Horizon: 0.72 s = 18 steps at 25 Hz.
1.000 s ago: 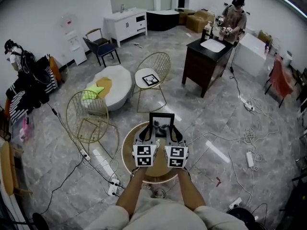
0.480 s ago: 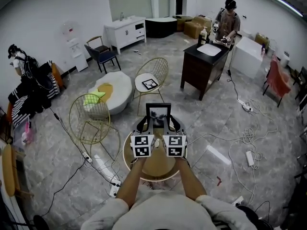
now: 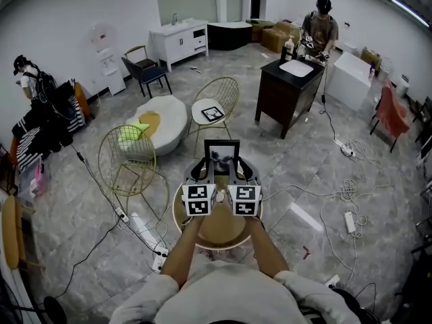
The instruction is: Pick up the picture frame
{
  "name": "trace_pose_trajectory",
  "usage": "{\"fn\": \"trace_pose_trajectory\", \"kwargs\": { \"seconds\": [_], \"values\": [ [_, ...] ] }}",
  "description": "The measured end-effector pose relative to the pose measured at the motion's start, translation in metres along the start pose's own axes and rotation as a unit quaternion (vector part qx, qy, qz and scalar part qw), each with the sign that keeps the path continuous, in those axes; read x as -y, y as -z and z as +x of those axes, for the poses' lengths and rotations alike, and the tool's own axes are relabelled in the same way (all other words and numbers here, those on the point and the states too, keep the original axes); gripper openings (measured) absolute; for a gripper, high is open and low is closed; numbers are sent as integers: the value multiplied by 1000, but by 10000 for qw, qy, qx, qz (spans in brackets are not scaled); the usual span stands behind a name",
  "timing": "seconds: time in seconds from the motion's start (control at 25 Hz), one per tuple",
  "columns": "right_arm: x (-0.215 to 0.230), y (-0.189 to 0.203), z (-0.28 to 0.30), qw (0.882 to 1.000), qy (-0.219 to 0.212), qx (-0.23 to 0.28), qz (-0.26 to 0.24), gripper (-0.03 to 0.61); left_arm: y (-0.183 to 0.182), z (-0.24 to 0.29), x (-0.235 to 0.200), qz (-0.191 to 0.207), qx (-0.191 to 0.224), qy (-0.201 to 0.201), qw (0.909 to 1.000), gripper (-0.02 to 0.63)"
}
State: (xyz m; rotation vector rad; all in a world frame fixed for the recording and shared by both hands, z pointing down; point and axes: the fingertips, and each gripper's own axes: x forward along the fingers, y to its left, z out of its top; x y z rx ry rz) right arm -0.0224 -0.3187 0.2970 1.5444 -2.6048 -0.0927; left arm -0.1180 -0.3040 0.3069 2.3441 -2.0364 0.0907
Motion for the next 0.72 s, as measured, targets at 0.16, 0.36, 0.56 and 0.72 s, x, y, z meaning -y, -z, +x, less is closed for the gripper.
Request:
{"fn": "trace_pose_trajectory", "kwargs": {
  "seconds": [0.16,0.36,0.56,0.72],
  "values": [
    [1,2,0,10000,-10,-22,-11,74,2,0,0,-4,1,-36,10000,66],
    [1,5,0,10000,-28,-57,-6,74,0,-2,4,1,-62,3,10000,66],
    [1,7,1,10000,-59,-41,-21,74,7,0,3,-3,-55,-55,10000,66],
    [1,9,0,9999,-76,-88,-8,74,5,-2,6,6,-116,-12,9999,67]
  ]
}}
